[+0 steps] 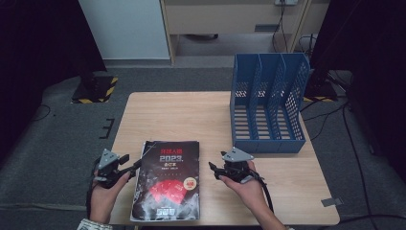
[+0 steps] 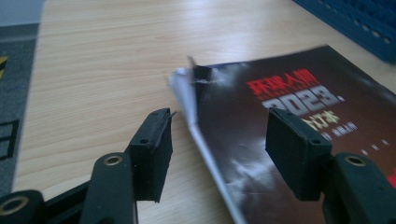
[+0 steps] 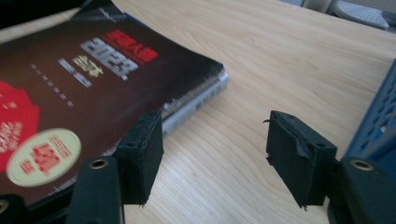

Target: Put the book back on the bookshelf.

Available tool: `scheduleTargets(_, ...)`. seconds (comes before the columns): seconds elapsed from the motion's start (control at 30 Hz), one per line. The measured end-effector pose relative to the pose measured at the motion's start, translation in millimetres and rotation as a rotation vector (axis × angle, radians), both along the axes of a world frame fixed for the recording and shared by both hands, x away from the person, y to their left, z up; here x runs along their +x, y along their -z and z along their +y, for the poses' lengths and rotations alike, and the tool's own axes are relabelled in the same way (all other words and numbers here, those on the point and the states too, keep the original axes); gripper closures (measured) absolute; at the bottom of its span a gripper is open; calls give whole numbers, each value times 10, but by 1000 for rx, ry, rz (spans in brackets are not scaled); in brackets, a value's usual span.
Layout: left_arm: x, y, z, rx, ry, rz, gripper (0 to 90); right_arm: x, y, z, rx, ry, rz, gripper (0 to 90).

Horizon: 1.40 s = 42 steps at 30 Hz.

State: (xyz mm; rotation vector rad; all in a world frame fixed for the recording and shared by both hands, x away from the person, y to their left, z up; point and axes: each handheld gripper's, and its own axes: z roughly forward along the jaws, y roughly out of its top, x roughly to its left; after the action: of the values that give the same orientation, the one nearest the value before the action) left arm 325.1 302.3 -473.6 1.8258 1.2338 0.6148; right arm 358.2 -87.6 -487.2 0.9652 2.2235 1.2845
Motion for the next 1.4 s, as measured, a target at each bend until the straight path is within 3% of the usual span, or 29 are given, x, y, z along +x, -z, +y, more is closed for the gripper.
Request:
scheduleTargets(0.07, 20, -3, -74, 17, 27, -4, 428, -5, -25, 57, 21, -25, 8, 404)
scheduleTargets(0.17, 81, 31, -120, 31, 49, 0, 493, 38, -13, 166, 13, -66, 11, 424)
scheduleTargets(0.23, 115, 57, -137, 49, 47, 6, 503, 104, 19, 235, 25, -82, 23, 423)
scheduleTargets(0.4, 128, 79, -148, 46, 41, 17, 515, 279, 86, 423, 72, -90, 73, 353)
scheduleTargets(0.47, 112, 93, -156, 55, 37, 21, 513, 289, 115, 465, 60, -89, 78, 310)
scheduleTargets(0.53, 106, 93, -162, 58, 33, 16, 513, 253, 143, 473, 46, -105, 85, 267)
scheduleTargets(0.67, 137, 164, -168, 87, 23, 52, 515, 228, 212, 485, 68, -130, 164, 178)
scheduleTargets(0.83, 165, 203, -131, 90, 7, 76, 478, 244, 300, 550, 61, -161, 216, 126)
scheduleTargets(0.93, 185, 233, -140, 97, 19, 97, 500, 238, 349, 559, 50, -165, 228, 118)
scheduleTargets(1.13, 185, 254, -146, 82, 15, 102, 522, 255, 406, 531, 109, -164, 284, 112)
scheduleTargets(1.4, 190, 266, -142, 84, 21, 101, 523, 219, 400, 593, 104, -202, 282, 135)
